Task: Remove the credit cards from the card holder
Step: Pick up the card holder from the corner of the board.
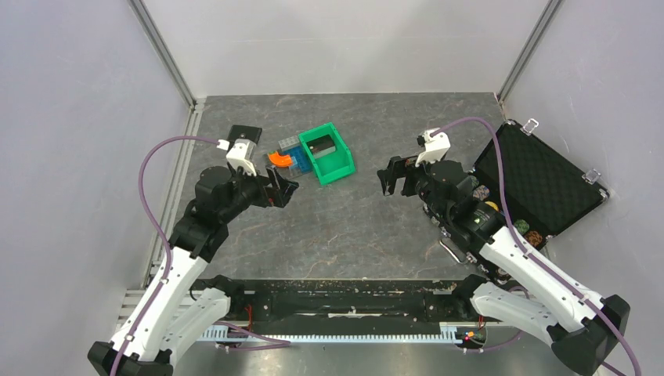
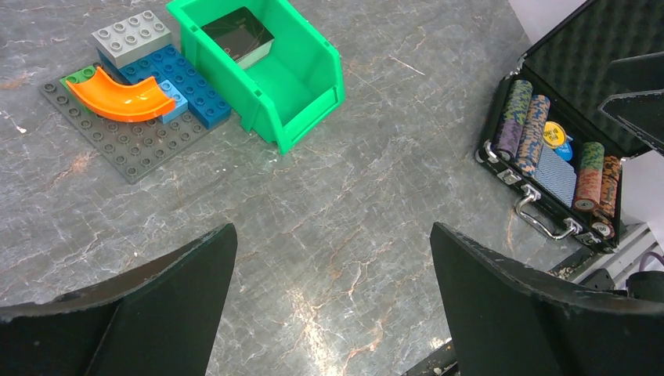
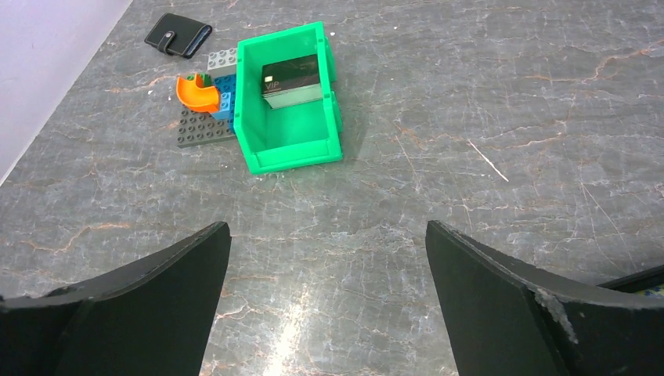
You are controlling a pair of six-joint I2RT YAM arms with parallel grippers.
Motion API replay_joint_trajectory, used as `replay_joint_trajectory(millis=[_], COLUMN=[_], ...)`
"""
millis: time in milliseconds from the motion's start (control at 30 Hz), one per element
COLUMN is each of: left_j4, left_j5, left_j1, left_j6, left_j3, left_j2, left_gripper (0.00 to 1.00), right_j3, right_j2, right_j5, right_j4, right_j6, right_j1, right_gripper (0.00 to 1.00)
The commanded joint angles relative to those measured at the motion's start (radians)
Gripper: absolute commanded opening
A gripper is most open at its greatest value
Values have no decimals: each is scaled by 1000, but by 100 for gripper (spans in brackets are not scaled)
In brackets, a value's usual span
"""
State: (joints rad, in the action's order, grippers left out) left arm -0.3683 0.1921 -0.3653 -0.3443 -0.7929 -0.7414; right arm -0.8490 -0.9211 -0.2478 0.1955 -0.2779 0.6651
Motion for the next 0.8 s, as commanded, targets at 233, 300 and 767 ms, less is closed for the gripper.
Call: replay_joint_trajectory(millis=[233, 300, 767], left_j4=[15, 12, -41], left_j5=[-19, -34, -225], left_j1=[4, 3, 171], left_j6=[-23, -23, -307], left_j3=[-19, -17, -105], left_j2=[5, 7, -198], left_gripper=[100, 100, 100], right_j3=[-11, -8, 107], right_j2=[45, 50, 116], right_j5=[11, 17, 108], right_j4=[-37, -37, -127], right_j6=[-21, -20, -8], right_j1=[-1, -1, 0], right_gripper=[98, 98, 98])
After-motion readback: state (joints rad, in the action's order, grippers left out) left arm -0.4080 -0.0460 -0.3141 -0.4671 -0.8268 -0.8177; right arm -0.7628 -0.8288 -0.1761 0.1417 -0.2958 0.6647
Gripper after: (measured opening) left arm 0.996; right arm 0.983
